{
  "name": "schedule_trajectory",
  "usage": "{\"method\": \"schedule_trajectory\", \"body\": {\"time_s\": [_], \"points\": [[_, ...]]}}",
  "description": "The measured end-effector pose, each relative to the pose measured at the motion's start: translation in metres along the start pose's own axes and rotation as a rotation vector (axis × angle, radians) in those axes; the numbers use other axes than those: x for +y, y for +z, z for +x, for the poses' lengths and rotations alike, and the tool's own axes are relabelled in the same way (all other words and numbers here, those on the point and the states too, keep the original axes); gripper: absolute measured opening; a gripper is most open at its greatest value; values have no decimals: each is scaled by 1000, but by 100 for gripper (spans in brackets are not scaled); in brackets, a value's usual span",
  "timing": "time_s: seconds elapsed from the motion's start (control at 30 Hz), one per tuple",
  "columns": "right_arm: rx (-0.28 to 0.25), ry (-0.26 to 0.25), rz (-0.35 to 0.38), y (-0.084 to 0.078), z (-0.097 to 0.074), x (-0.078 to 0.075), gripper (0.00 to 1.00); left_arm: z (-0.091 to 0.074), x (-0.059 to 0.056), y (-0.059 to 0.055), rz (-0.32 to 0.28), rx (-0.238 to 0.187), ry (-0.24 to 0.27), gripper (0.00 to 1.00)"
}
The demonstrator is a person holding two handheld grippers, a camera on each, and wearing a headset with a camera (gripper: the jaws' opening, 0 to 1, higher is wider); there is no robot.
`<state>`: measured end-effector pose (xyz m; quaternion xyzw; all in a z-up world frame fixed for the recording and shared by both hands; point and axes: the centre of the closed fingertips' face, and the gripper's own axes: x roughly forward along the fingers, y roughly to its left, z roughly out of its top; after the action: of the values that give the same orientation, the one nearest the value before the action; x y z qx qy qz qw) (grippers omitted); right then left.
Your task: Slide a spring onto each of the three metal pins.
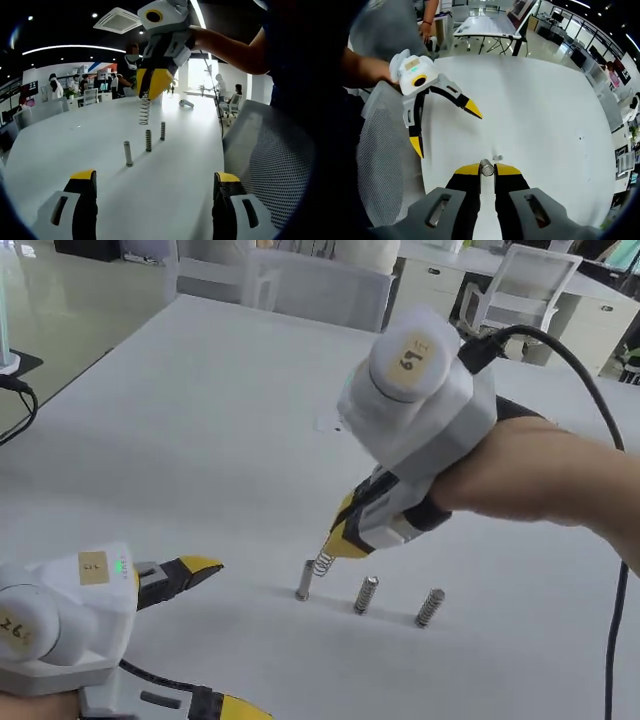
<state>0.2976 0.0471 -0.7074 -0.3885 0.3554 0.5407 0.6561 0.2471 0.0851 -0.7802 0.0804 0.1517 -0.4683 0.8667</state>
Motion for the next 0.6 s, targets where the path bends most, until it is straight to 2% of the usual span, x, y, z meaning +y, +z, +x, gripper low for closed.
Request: {"method": "schedule_trajectory", "body": {"time_s": [0.13, 0.27, 0.37, 0.6], "points": [[20, -17, -5, -1, 6, -14, 7, -1, 2, 0, -3, -5, 11, 98], [23, -12, 1, 1, 12, -19, 7, -3, 4, 1, -12, -12, 19, 98], [50, -13, -7, -1, 24, -26, 7, -3, 5, 0, -15, -11, 24, 98], [77, 3, -10, -3, 37, -27, 7, -6, 7, -3, -22, -7, 32, 98]]}}
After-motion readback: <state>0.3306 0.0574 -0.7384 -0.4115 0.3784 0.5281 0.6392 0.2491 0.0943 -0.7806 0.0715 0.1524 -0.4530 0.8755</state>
